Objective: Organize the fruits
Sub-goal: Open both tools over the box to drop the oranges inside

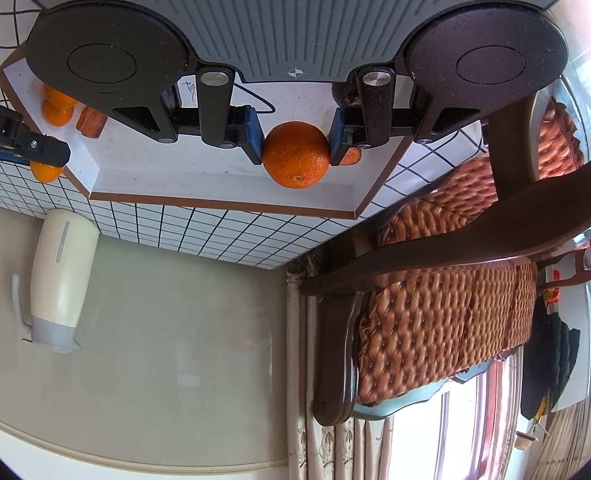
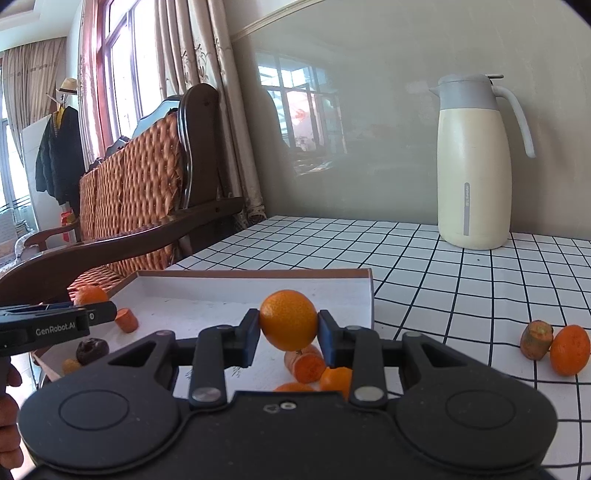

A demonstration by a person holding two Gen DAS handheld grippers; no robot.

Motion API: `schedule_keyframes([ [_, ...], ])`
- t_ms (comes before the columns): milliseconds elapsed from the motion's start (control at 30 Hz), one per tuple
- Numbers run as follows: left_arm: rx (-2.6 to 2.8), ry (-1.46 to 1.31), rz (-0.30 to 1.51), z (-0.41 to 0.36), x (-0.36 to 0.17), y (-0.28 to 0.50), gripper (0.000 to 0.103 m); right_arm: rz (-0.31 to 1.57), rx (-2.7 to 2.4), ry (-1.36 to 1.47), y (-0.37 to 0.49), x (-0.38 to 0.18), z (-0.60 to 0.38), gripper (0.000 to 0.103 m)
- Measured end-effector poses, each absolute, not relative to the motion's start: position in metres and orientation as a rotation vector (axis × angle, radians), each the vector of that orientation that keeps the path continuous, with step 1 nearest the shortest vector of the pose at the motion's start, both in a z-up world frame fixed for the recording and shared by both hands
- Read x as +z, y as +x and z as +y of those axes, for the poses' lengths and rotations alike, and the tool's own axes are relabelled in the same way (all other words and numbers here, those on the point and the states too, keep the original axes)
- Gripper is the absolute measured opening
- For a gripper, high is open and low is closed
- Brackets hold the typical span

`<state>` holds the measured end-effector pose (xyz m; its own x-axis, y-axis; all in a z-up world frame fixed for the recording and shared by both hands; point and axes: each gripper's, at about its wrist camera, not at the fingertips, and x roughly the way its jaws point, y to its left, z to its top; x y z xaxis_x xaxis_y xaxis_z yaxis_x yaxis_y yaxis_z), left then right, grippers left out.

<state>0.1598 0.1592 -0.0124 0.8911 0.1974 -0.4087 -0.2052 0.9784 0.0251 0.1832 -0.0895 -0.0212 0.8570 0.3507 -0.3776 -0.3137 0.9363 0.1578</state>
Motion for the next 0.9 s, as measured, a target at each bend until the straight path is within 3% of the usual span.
schedule_keyframes([
  [600, 0.228, -0.046, 0.455, 0.170, -0.019, 0.196, 0.038, 0.456, 0.307, 0.074, 0.226, -0.025, -0.083, 0.025],
  [700, 0.227, -0.060, 0.477, 0.174, -0.022, 0.206, 0.038, 0.468, 0.288, 0.073, 0.232, -0.026, -0.083, 0.028],
  [733, 0.227, -0.064, 0.488, 0.175, -0.023, 0.209, 0.038, 0.460, 0.278, 0.066, 0.232, -0.025, -0.082, 0.039],
  [767, 0.230, -0.068, 0.505, 0.176, -0.023, 0.212, 0.042, 0.447, 0.266, 0.068, 0.230, -0.023, -0.083, 0.067],
  [833, 0.265, -0.064, 0.524, 0.177, -0.021, 0.214, 0.103, 0.376, 0.245, 0.093, 0.220, -0.016, -0.089, 0.082],
  [900, 0.313, -0.055, 0.445, 0.175, -0.011, 0.205, 0.103, 0.335, 0.246, 0.103, 0.214, -0.009, -0.093, 0.087],
])
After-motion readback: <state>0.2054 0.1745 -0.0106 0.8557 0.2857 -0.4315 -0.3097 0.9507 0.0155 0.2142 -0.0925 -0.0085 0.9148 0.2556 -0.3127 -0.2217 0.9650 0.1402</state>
